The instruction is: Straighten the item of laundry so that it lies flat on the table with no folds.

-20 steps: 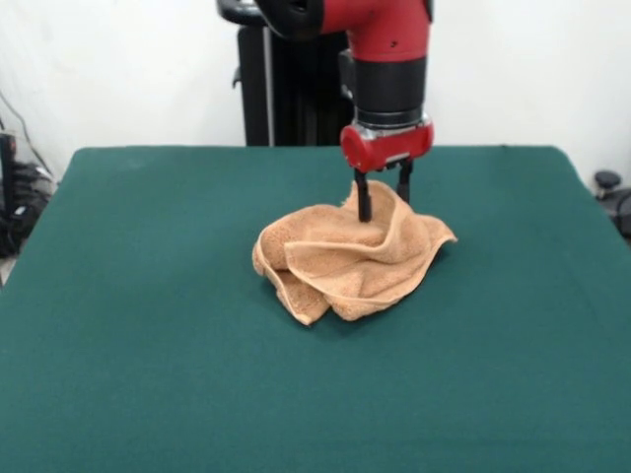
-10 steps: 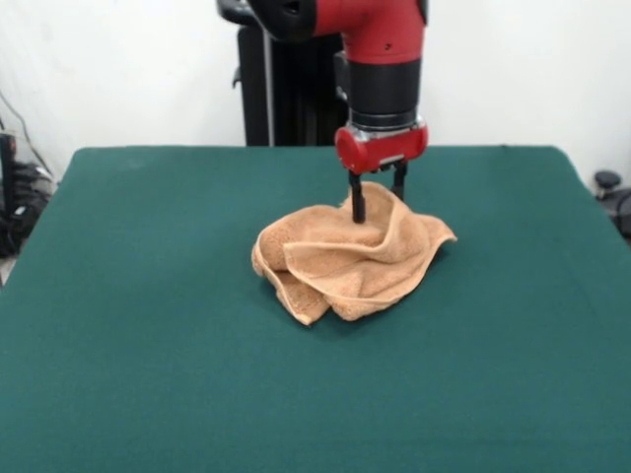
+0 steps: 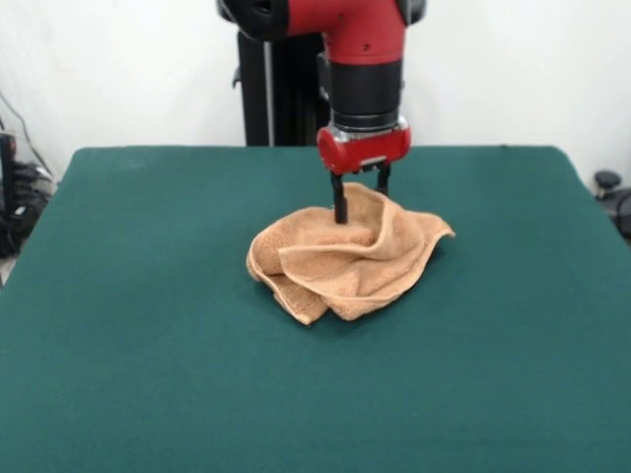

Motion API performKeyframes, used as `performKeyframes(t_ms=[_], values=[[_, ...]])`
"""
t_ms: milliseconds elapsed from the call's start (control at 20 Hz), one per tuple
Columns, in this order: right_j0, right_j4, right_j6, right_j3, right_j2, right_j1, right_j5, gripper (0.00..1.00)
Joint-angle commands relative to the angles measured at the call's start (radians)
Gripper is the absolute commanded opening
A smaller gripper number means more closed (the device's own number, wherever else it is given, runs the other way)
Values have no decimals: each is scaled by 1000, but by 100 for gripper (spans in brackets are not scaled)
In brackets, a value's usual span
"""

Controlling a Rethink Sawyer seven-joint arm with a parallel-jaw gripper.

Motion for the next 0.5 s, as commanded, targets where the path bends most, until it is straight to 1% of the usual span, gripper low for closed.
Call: performKeyframes(t_ms=[50, 200, 500], values=[[-43, -48, -151, -37, 47, 91, 69, 100], [-75, -46, -180, -47, 68, 125, 76, 100], [-82, -56, -173, -45, 75, 143, 74, 100]])
